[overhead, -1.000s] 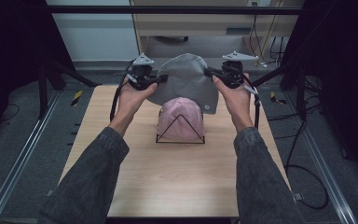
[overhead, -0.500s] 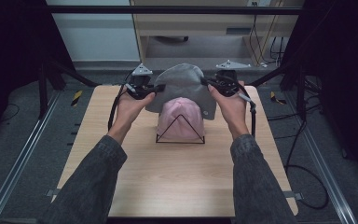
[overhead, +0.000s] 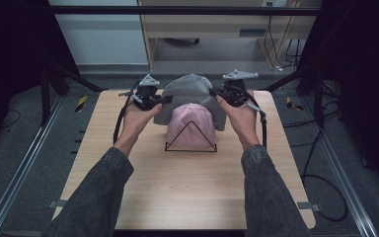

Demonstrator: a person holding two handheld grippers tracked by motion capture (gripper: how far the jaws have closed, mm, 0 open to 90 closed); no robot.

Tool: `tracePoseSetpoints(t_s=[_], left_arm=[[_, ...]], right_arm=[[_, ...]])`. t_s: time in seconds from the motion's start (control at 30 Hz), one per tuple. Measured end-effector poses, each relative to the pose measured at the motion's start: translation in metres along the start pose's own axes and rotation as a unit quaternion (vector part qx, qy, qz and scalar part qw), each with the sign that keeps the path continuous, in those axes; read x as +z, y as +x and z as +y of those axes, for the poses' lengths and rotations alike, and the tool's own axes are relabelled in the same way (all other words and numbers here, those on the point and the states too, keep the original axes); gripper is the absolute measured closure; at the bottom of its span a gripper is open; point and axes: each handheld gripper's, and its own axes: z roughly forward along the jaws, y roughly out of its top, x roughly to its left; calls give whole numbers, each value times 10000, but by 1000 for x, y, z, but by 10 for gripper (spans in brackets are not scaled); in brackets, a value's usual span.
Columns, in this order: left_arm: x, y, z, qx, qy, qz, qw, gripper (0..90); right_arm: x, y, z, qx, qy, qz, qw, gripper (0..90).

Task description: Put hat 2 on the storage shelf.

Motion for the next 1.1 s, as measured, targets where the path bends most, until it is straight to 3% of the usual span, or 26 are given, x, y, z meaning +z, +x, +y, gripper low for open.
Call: tracePoseSetpoints(t_s=[0.1, 0.67, 1.0, 1.1], left_arm=[[0, 0, -3, 40, 28, -21, 10000, 867], [16, 2, -38, -202, 247, -108, 9994, 865], [20, 1, -47, -240, 330, -126, 9991, 849], [21, 2, -48, -305, 316, -115, 9990, 832]], right_arm=[[2, 0, -2, -26, 59, -19, 10000, 861], [15, 4, -26, -111, 396, -25, 9992, 860], [17, 6, -37, -25, 477, -23, 9989, 852], [16, 5, -38, 12, 462, -43, 9989, 813]])
